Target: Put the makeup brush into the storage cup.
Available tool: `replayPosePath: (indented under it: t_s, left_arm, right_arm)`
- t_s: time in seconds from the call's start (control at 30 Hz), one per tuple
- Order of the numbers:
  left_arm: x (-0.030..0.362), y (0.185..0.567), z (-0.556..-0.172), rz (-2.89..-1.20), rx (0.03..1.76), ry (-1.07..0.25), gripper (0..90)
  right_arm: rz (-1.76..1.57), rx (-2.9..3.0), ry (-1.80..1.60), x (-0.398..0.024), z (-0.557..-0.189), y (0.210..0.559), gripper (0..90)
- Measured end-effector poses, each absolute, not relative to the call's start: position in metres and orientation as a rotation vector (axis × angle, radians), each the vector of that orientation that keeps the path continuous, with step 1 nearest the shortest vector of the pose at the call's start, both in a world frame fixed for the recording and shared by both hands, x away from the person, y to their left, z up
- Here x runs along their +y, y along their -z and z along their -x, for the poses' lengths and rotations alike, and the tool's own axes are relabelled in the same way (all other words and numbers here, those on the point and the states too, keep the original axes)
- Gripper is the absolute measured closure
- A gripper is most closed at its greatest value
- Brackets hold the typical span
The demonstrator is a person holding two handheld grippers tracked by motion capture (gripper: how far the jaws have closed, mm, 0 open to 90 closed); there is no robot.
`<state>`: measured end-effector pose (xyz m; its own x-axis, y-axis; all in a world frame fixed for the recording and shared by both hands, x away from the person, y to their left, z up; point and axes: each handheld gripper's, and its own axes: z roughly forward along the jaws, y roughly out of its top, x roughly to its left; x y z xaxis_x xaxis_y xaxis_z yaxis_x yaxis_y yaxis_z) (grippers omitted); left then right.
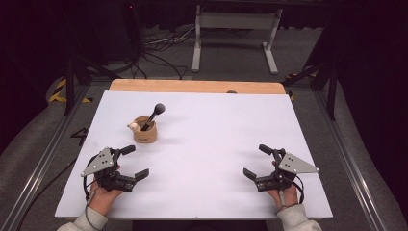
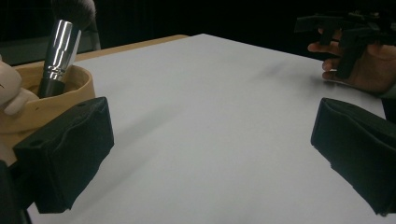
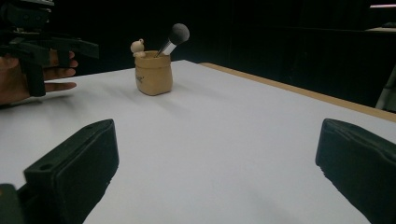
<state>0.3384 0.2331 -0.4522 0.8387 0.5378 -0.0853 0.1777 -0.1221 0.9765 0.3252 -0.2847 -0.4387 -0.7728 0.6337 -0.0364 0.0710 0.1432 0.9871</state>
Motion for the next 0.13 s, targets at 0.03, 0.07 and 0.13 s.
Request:
replayPosePath:
  t_s: [0.03, 0.07, 0.13]
  left_arm:
    - [0.2335, 0.4521, -0.3384, -1.689, 0.560, -0.338, 0.0]
    - [0.2337, 0.4519, -0.3381, -1.689, 0.558, -0.336, 0.0]
    - [0.2337, 0.4518, -0.3379, -1.682, 0.555, -0.339, 0.0]
  right_arm:
    - [-0.673, 1.979, -1.666, -0.2845, -0.3253, 0.4388, 0.0]
    - [-0.673, 1.980, -1.666, -0.2843, -0.3254, 0.4389, 0.0]
    - [-0.677, 1.978, -1.667, -0.2843, -0.3254, 0.4385, 0.0]
